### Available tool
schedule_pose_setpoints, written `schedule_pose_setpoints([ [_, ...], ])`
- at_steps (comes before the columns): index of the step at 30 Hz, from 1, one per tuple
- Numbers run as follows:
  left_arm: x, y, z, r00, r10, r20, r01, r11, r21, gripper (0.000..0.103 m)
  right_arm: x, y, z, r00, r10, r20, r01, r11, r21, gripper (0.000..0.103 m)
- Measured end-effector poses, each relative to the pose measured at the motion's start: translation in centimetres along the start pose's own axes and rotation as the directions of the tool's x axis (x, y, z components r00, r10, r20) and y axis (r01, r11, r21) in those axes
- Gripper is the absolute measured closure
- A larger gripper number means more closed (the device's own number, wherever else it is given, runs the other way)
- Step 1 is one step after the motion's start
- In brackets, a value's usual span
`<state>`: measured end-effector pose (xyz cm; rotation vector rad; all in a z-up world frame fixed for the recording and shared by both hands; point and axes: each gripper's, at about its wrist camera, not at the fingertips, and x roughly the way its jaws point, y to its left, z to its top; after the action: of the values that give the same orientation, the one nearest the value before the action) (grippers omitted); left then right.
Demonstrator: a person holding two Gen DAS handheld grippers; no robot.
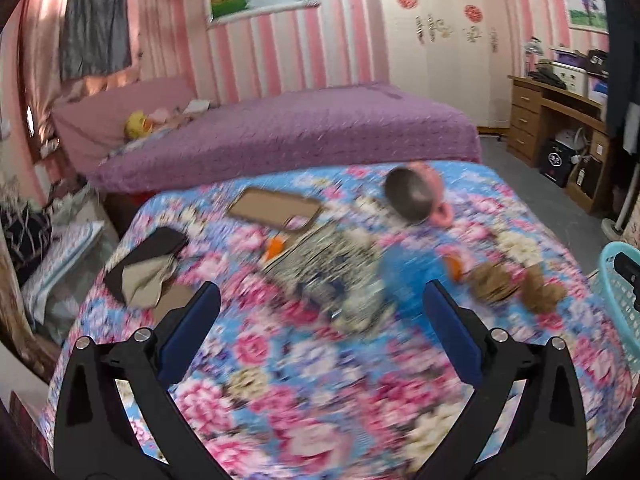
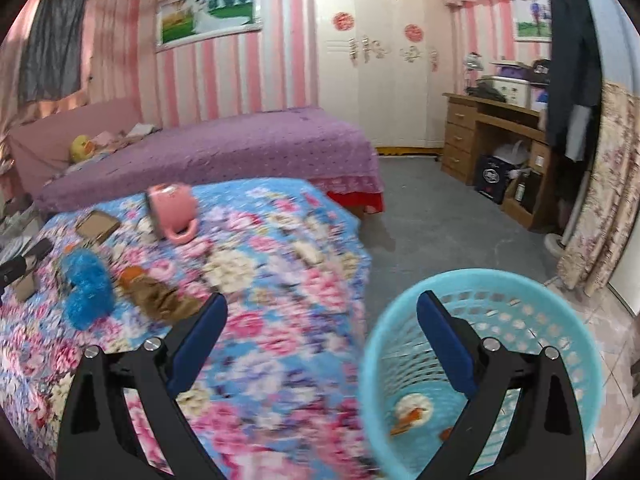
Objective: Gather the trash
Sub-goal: 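Move both grippers back over the bed toward the remaining trash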
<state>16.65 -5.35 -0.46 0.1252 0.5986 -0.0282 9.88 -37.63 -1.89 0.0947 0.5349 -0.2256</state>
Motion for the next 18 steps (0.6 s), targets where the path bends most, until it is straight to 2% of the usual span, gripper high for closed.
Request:
schedule_pose_setpoints([
  [4,1.6,3.0,-1.3,0.999,0.034,-0.037,-0.035,0.999,-0.023,0.005,0.8,2.9,-0.5,0.999,0.026,-0.024,-0.027,0.998,-0.052,0.009],
  [7,2.9,4.2,-2.6,0.996,0.066,-0.062,-0.066,0.998,0.01,0.005,1.6,4.7,-0.8,0.998,0.048,-0.045,-0.051,0.997,-0.063,0.009],
  [12,4.0,5.2,-3.5,0.992,0.071,-0.104,-0.068,0.997,0.029,0.005,2.8,6.8,-1.0,0.993,0.076,-0.089,-0.082,0.994,-0.066,0.009],
  [18,4.7,6.8,-3.7,0.99,0.066,-0.124,-0.062,0.997,0.037,0.005,3.7,8.6,-1.4,0.991,0.044,-0.125,-0.062,0.989,-0.137,0.01],
])
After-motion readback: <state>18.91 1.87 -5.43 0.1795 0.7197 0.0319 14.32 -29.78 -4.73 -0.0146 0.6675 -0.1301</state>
